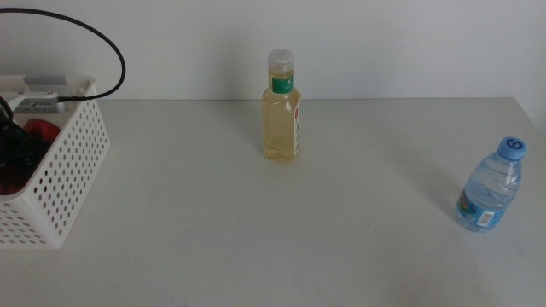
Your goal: Use arms to grab the bottles and put them into the dustbin to the left of the table.
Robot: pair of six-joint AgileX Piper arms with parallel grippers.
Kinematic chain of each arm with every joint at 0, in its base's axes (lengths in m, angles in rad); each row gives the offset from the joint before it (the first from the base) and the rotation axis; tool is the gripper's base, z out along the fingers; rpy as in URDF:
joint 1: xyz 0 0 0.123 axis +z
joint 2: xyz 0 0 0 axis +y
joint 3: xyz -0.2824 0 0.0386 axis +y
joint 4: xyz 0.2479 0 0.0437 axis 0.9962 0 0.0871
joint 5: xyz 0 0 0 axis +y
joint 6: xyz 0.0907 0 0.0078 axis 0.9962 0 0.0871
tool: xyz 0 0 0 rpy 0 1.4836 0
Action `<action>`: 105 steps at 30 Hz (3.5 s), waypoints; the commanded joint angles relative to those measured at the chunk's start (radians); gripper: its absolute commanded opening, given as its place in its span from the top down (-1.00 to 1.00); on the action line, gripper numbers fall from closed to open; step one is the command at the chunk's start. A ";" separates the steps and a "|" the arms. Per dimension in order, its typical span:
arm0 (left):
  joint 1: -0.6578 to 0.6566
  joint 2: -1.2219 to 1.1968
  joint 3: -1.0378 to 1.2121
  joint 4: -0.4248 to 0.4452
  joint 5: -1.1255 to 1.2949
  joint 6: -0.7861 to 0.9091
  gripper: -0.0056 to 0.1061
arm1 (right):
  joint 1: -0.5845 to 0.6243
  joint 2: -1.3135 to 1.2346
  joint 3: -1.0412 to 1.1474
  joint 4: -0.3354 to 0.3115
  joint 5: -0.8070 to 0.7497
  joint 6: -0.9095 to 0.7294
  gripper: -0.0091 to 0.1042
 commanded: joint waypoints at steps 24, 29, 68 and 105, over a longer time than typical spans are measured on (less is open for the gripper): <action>-0.007 -0.252 -0.041 -0.057 0.026 -0.092 -0.70 | -0.006 -0.022 -0.009 -0.013 -0.078 -0.015 -0.33; -0.018 -0.388 -0.035 -0.125 0.049 -0.034 -0.70 | -0.006 -0.022 -0.009 -0.013 -0.078 -0.015 -0.33; -0.834 -1.673 1.031 0.280 -0.682 -0.505 -0.70 | -0.006 -0.022 -0.009 -0.013 -0.078 -0.015 -0.33; -0.832 -0.507 1.115 0.041 -2.134 -0.542 -0.70 | -0.006 -0.022 -0.009 -0.013 -0.078 -0.015 -0.33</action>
